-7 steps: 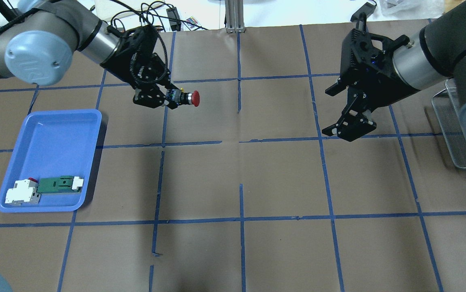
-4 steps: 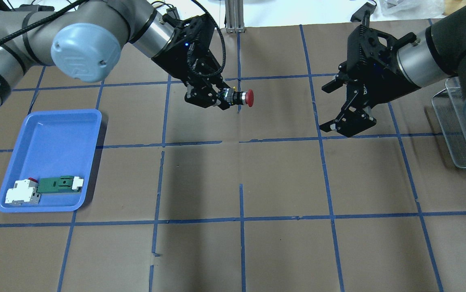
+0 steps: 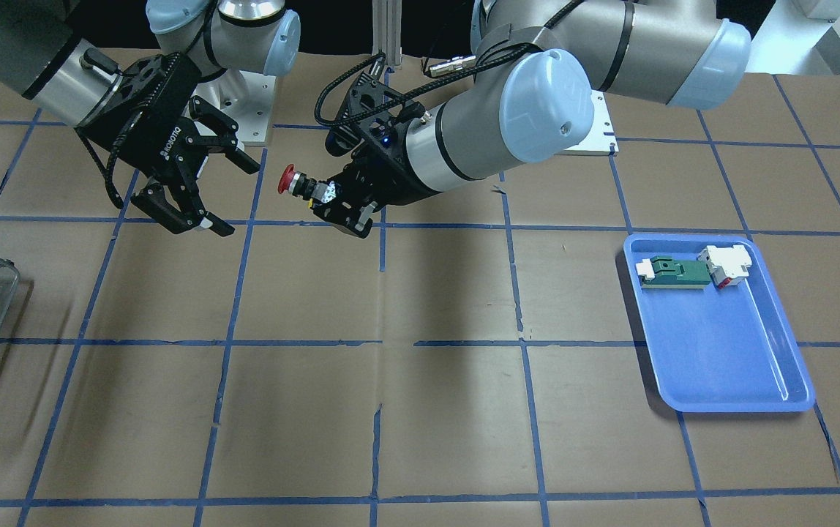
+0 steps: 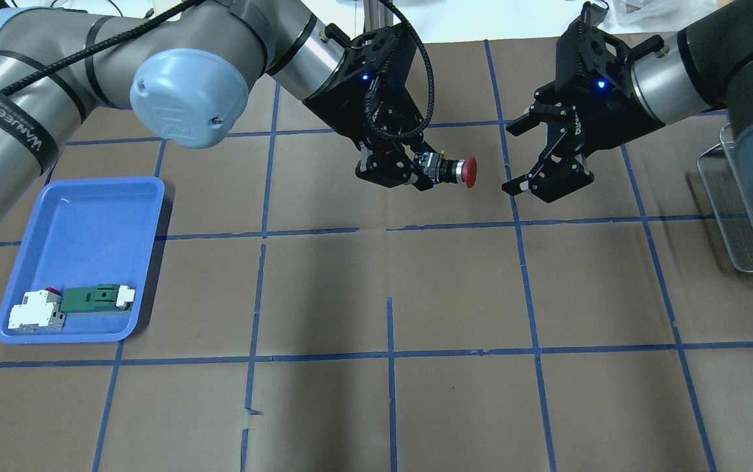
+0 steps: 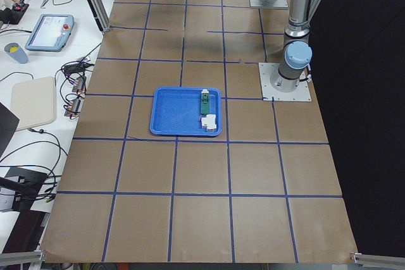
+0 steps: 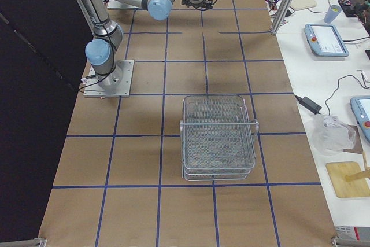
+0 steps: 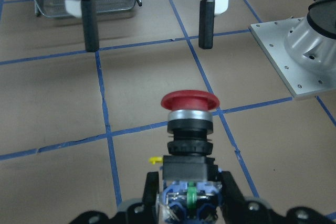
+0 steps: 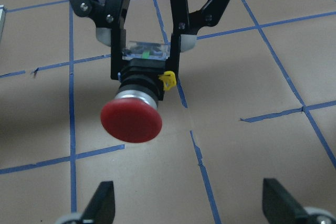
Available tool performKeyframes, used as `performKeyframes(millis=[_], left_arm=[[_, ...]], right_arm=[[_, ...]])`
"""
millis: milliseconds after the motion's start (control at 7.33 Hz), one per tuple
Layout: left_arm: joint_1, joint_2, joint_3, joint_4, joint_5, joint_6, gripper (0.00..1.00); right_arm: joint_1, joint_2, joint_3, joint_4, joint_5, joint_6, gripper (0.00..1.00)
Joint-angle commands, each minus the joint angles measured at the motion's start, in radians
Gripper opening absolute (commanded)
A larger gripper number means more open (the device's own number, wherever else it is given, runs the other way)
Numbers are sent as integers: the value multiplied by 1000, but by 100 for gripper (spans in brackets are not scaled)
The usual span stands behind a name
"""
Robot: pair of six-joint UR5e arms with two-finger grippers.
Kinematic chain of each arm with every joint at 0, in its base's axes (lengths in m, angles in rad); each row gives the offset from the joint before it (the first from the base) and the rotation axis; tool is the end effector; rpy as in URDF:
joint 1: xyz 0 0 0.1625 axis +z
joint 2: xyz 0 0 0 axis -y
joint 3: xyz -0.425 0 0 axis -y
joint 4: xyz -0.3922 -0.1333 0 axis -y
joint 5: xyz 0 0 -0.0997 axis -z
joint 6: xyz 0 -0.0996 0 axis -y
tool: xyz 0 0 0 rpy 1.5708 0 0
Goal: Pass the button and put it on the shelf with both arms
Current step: 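Lift the button and carry it toward the right gripper while the right gripper approaches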
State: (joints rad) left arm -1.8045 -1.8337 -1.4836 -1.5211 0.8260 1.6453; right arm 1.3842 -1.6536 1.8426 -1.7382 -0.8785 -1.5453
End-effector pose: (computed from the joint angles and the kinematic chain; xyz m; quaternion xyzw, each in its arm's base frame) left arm -0.3311 -0.5239 0.4192 -0.7369 -0.5671 0.1909 0.3144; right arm 0.1103 -0.4768 0.4336 -0.5881 0.7341 -0.2518 0.2275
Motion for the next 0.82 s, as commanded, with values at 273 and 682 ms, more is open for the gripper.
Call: performKeyframes(millis=[273, 682], left_arm=[[-10, 2, 2, 15, -34, -24, 0], [-10, 5, 2, 16, -33, -28, 0]], right_arm=[[-2, -20, -2, 148, 70, 74, 100], [4, -72, 7, 157, 96, 77, 100]])
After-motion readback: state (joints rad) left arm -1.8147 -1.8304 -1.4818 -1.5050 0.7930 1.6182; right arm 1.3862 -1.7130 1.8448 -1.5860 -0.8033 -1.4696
